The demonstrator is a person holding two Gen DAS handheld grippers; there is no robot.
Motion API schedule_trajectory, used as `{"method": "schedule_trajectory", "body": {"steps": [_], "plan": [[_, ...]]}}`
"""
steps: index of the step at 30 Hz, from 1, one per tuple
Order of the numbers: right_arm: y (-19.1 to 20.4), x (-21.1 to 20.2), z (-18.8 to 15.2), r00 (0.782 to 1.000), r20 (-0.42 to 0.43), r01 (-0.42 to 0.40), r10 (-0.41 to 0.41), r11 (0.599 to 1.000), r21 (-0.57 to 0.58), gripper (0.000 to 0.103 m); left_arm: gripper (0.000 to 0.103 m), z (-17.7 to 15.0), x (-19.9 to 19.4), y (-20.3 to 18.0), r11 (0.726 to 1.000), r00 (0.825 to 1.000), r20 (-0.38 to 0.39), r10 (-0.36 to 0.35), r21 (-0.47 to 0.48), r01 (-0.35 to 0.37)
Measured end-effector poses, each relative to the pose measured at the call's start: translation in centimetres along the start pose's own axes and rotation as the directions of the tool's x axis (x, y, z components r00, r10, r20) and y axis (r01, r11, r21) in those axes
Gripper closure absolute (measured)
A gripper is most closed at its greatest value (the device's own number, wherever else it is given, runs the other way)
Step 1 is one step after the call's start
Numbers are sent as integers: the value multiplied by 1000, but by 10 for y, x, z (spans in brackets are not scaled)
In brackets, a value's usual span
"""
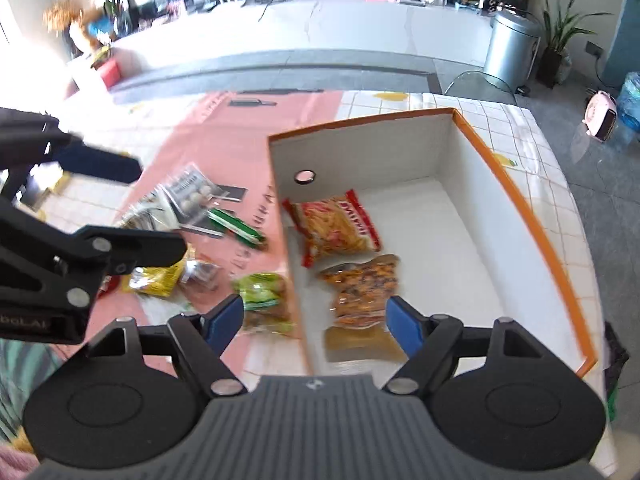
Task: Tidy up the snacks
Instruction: 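Move both tools back over the remaining snacks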
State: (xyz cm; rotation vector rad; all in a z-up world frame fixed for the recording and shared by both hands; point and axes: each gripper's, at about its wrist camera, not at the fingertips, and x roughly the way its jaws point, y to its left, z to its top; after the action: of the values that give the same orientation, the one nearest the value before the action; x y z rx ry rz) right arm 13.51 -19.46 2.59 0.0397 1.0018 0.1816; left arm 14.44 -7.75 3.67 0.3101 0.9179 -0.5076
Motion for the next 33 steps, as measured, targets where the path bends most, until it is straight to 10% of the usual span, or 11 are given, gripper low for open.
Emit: {"method": "schedule_trajectory", "body": {"steps": [13,26,33], "plan": [[79,11,-61,965,255,42,-66,994,98,30,26,-99,-37,61,973,990,69,122,-205,-106],[104,83,-74,981,189,30,-44,997,73,36,21,-132,13,109,953,962,-96,256,-140,-267],[129,123,-49,994,96,-56,45,992,110,36,19,-138,39,149,974,962,-201,186,-91,-208]]}}
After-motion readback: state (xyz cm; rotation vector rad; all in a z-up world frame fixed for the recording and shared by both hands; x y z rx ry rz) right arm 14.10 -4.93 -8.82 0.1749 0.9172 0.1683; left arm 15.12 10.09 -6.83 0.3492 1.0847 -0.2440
